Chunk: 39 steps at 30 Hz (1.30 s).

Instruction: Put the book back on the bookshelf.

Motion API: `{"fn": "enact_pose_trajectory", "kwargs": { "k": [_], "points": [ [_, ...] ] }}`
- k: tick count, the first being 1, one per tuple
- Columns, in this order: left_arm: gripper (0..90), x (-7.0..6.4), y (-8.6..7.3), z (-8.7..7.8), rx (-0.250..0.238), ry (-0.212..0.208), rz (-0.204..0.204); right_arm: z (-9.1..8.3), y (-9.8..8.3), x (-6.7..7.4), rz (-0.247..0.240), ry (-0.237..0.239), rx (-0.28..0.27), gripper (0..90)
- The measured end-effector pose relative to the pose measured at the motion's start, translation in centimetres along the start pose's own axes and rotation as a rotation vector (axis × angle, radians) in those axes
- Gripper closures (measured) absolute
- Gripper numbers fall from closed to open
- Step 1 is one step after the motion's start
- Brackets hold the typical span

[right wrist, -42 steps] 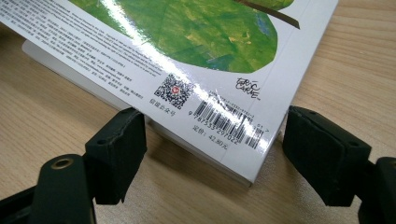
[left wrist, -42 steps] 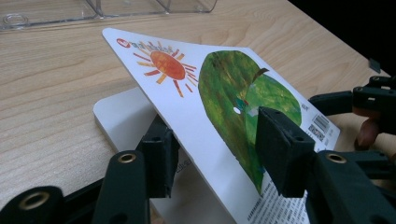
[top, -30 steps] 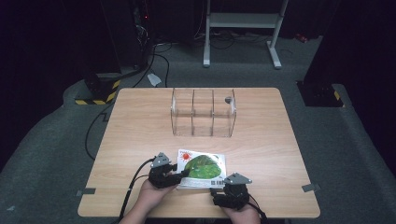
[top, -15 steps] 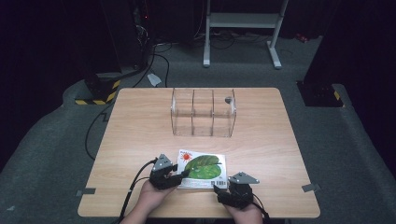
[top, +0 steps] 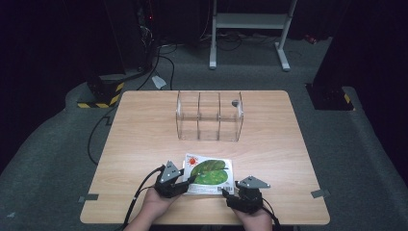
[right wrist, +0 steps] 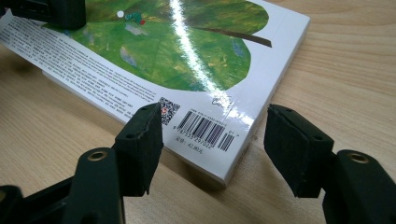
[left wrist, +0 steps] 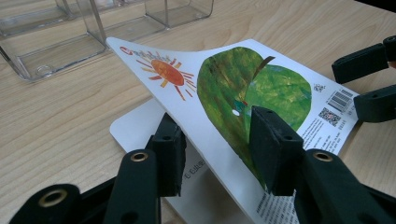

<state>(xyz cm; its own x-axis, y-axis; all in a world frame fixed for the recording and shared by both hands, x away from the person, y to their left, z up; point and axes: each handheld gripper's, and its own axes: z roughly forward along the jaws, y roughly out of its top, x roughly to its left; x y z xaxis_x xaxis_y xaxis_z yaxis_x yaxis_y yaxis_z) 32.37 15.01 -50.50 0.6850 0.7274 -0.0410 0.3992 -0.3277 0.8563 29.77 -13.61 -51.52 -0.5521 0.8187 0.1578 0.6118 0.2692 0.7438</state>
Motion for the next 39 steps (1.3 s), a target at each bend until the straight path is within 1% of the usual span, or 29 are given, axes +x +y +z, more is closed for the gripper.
{"fn": "enact_pose_trajectory", "kwargs": {
  "k": [2,3,5,6,7,10,12,15,16,17,19,22,28,29,30,32,33,37,38,39],
  "points": [
    [56.6,0.0,0.0,0.0,-0.002,0.001,0.005,0.1,-0.1,0.0,-0.010,0.004,0.002,38.0],
    [56.7,-0.1,0.0,0.0,-0.002,0.001,0.016,0.1,-0.1,0.0,-0.007,0.007,0.004,38.1],
    [56.6,-0.2,0.0,-0.1,-0.006,0.004,0.019,0.2,0.0,-0.1,-0.003,0.013,0.003,38.1],
    [56.6,-0.2,0.0,-0.1,-0.008,0.009,0.027,0.2,0.0,-0.1,-0.001,0.014,0.002,38.1],
    [56.6,-0.2,0.0,-0.1,-0.008,0.009,0.027,0.2,0.0,-0.1,0.007,0.017,0.002,38.1],
    [56.6,-0.3,0.0,-0.2,-0.015,0.009,0.030,0.1,0.0,-0.1,0.007,0.022,0.004,38.7],
    [56.7,-0.3,0.1,-0.3,-0.025,0.011,0.028,0.1,0.0,-0.3,0.002,0.022,-0.007,39.1],
    [57.3,-0.6,0.2,-0.5,-0.051,0.016,0.054,0.1,0.1,-0.3,0.007,0.020,-0.008,38.8],
    [58.1,-0.8,0.3,-0.6,-0.061,0.025,0.067,0.1,0.1,-0.4,0.008,0.019,-0.012,38.2],
    [58.1,-0.8,0.3,-0.6,-0.061,0.025,0.067,0.1,0.1,-0.4,0.008,0.019,-0.012,38.2],
    [58.2,-0.9,0.3,-0.7,-0.063,0.027,0.068,0.1,0.1,-0.4,0.023,0.024,-0.014,38.0],
    [58.2,-0.9,0.3,-0.7,-0.066,0.029,0.085,0.1,0.1,-0.4,0.020,0.024,-0.017,37.5],
    [58.2,-0.9,0.2,-0.7,-0.072,0.028,0.101,0.1,0.2,-0.7,0.037,0.022,-0.018,37.2],
    [58.2,-0.9,0.2,-0.7,-0.073,0.028,0.106,0.1,0.2,-0.9,0.029,0.021,-0.022,37.2],
    [58.3,-0.9,0.2,-0.7,-0.076,0.028,0.116,0.1,0.2,-0.9,0.041,0.022,-0.020,37.0],
    [58.3,-1.0,0.2,-0.8,-0.080,0.030,0.122,0.1,0.3,-1.0,0.045,0.022,-0.019,36.9],
    [58.4,-1.0,0.2,-0.8,-0.083,0.031,0.128,0.1,0.5,-1.2,0.059,0.023,-0.020,36.5],
    [58.4,-1.1,0.2,-0.9,-0.093,0.029,0.147,0.2,0.7,-1.4,0.062,0.032,-0.032,35.8],
    [58.4,-1.1,0.2,-0.9,-0.099,0.029,0.154,0.2,0.8,-1.5,0.077,0.034,-0.029,35.4],
    [58.4,-1.2,0.1,-1.0,-0.105,0.028,0.157,0.4,0.8,-1.6,0.074,0.036,-0.032,34.7]
  ]
}}
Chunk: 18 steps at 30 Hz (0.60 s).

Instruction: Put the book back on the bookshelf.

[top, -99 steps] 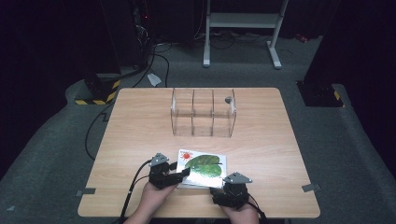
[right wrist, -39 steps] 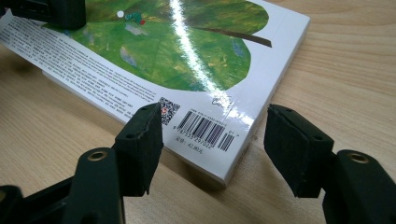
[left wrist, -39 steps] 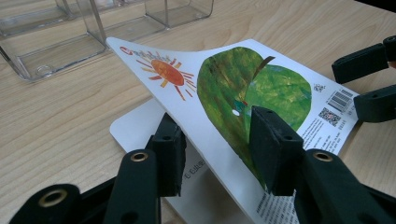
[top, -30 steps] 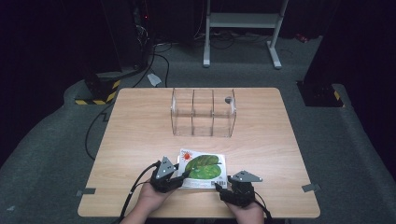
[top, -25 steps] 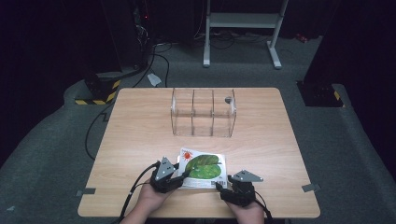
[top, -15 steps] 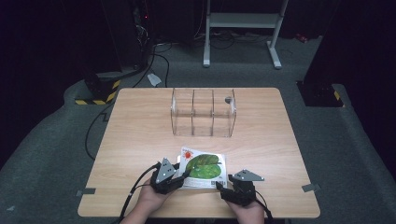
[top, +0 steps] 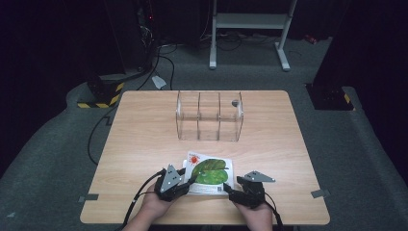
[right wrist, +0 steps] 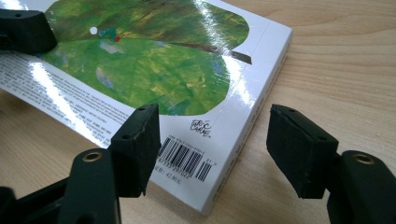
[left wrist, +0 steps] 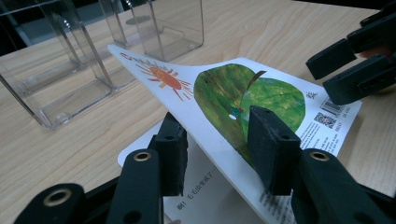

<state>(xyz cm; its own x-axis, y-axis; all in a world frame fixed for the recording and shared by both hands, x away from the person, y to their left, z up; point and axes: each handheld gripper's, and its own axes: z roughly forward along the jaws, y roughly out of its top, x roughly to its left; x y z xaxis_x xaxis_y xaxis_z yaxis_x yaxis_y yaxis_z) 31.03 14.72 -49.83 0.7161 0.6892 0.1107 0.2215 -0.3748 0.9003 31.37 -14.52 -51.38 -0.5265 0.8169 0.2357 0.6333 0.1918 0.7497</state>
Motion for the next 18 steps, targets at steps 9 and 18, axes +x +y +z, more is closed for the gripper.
{"fn": "enact_pose_trajectory", "kwargs": {
  "k": [9,18],
  "points": [
    [58.7,-0.5,-0.1,-0.3,-0.034,0.011,0.053,1.1,0.5,-0.6,0.039,0.034,0.027,30.2],
    [59.2,-0.7,-0.3,-0.4,-0.059,0.015,0.079,2.2,1.3,-1.2,0.115,0.080,0.039,24.3]
  ]
}}
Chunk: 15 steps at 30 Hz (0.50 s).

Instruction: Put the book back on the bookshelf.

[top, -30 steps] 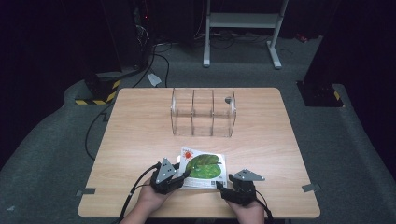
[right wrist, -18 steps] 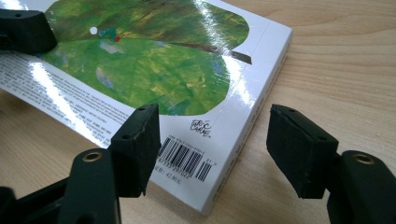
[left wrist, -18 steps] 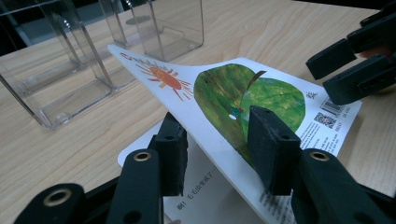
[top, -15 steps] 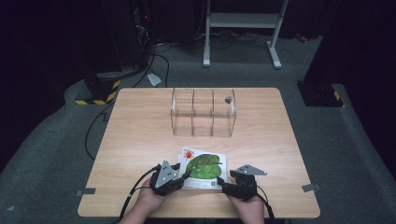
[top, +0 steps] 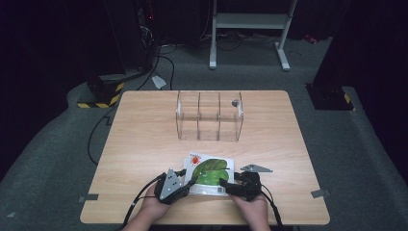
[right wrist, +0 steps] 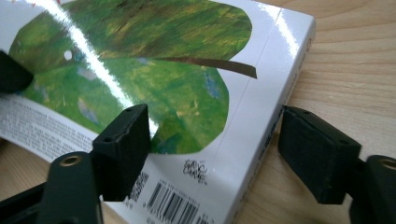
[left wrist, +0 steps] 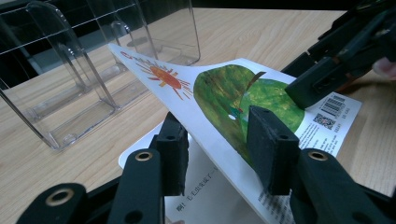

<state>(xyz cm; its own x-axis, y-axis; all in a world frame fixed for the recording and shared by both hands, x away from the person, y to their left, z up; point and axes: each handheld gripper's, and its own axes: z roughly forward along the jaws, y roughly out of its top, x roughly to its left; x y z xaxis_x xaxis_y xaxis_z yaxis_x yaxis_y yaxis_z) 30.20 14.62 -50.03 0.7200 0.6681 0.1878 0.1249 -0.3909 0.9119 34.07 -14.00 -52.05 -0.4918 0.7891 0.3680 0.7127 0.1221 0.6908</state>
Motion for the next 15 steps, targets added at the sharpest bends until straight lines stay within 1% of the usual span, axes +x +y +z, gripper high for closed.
{"fn": "enact_pose_trajectory", "kwargs": {
  "k": [2,3,5,7,9,12,13,15],
  "points": [
    [59.3,-0.05,0.00,-0.01,-0.002,0.001,0.000,0.37,0.26,-0.23,0.029,0.014,0.003,22.0],
    [59.2,-0.08,0.00,-0.03,-0.003,0.003,0.004,0.44,0.33,-0.25,0.025,0.014,0.000,21.2],
    [59.3,-0.11,0.02,-0.10,-0.006,0.003,0.007,0.58,0.46,-0.16,0.035,0.013,0.005,19.7],
    [59.3,-0.08,0.00,-0.13,-0.011,0.000,0.003,0.73,0.63,-0.27,0.033,0.021,0.005,18.3],
    [59.3,-0.14,0.00,-0.16,-0.015,0.001,0.008,0.80,0.71,-0.36,0.042,0.026,0.002,18.1],
    [59.3,-0.28,-0.02,-0.34,-0.031,0.002,0.023,0.80,0.72,-0.46,0.049,0.036,0.001,17.8],
    [59.5,-0.30,-0.02,-0.42,-0.036,0.000,0.028,0.73,0.68,-0.60,0.060,0.056,-0.002,17.9],
    [59.5,-0.35,-0.03,-0.50,-0.041,-0.002,0.040,0.71,0.65,-0.62,0.060,0.059,-0.004,17.9]
  ]
}}
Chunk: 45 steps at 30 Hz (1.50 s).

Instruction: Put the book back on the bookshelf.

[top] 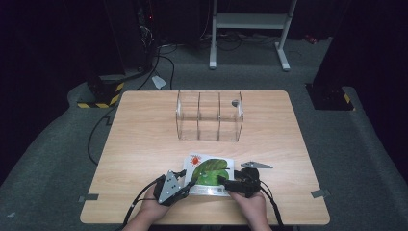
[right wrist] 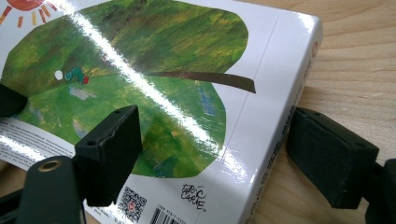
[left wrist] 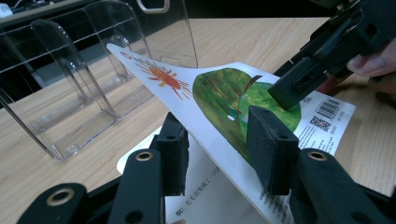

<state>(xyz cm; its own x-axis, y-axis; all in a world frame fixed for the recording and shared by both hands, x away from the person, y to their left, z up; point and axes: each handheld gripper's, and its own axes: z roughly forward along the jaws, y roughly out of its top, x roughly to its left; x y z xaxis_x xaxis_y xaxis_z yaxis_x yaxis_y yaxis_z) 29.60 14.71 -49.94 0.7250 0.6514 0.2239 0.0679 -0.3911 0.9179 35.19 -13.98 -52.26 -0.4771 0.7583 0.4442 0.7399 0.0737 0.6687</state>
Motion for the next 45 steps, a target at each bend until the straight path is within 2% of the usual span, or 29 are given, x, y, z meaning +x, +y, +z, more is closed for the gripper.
{"fn": "enact_pose_trajectory", "kwargs": {
  "k": [3,8,14,15,21,41,45],
  "points": [
    [59.5,0.0,-0.1,-0.1,-0.006,-0.002,-0.002,-0.1,-0.1,0.0,-0.018,0.013,-0.004,18.2],
    [60.0,0.1,-0.2,0.0,0.003,-0.014,-0.022,-0.5,-0.3,0.2,-0.019,-0.004,-0.014,23.6],
    [61.1,0.2,-0.2,0.0,0.012,-0.033,-0.041,-1.0,-0.4,0.5,-0.052,-0.035,-0.034,26.9],
    [61.2,0.2,-0.2,0.0,0.014,-0.034,-0.042,-1.0,-0.4,0.6,-0.044,-0.041,-0.034,27.1],
    [62.1,0.1,-0.2,0.0,0.017,-0.033,-0.040,-1.6,-0.6,1.3,-0.086,-0.088,-0.059,30.8],
    [62.9,0.6,-0.3,-0.2,0.019,-0.021,-0.058,-2.5,-0.8,1.9,-0.140,-0.124,-0.123,38.8],
    [62.8,0.5,-0.4,-0.1,0.026,-0.021,-0.064,-2.8,-0.8,2.0,-0.153,-0.133,-0.152,41.1]
  ]
}}
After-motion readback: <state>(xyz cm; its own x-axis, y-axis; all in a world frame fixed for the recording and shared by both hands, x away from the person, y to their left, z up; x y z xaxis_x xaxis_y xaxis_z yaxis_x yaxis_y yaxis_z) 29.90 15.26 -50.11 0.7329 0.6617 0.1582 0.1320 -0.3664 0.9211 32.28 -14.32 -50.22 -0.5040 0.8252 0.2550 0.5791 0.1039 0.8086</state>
